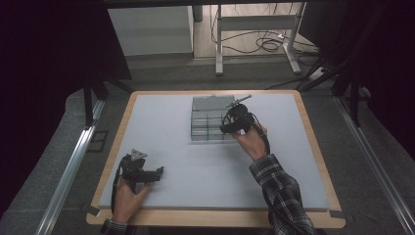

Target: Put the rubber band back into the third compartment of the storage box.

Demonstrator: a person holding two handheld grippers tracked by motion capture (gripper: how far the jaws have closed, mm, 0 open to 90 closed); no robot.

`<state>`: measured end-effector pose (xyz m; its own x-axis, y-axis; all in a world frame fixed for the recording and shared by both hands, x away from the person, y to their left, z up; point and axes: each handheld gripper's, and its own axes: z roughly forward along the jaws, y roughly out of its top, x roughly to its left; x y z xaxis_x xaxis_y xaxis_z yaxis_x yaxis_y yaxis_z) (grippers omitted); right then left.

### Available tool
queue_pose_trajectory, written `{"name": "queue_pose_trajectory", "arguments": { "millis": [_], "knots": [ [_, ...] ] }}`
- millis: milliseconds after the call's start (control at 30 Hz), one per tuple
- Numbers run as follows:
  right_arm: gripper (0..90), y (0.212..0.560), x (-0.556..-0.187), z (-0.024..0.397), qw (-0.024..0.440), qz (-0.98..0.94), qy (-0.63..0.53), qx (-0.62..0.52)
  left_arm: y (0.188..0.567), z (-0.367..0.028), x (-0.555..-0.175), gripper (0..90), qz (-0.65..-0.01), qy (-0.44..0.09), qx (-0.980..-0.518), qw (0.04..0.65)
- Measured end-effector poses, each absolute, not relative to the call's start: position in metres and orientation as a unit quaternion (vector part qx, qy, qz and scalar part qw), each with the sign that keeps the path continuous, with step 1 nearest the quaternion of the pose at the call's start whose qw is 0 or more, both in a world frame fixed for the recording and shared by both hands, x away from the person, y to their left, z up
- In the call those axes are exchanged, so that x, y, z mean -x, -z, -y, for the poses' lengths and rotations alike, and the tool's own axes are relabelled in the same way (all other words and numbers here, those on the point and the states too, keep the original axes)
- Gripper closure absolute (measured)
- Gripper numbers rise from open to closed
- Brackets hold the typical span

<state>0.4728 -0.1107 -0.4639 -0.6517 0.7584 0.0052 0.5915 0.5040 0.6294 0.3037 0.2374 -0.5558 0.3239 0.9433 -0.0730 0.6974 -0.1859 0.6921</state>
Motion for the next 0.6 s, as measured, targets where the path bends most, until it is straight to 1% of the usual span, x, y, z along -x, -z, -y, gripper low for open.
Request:
{"name": "queue_pose_trajectory", "arguments": {
  "millis": [600],
  "knots": [
    [23.5,0.465,-0.446,0.119,0.149,-0.858,-0.315,-0.376,0.556,-0.237,-0.304,1.8,-0.55,-0.19,-0.747,0.323]
  ]
}}
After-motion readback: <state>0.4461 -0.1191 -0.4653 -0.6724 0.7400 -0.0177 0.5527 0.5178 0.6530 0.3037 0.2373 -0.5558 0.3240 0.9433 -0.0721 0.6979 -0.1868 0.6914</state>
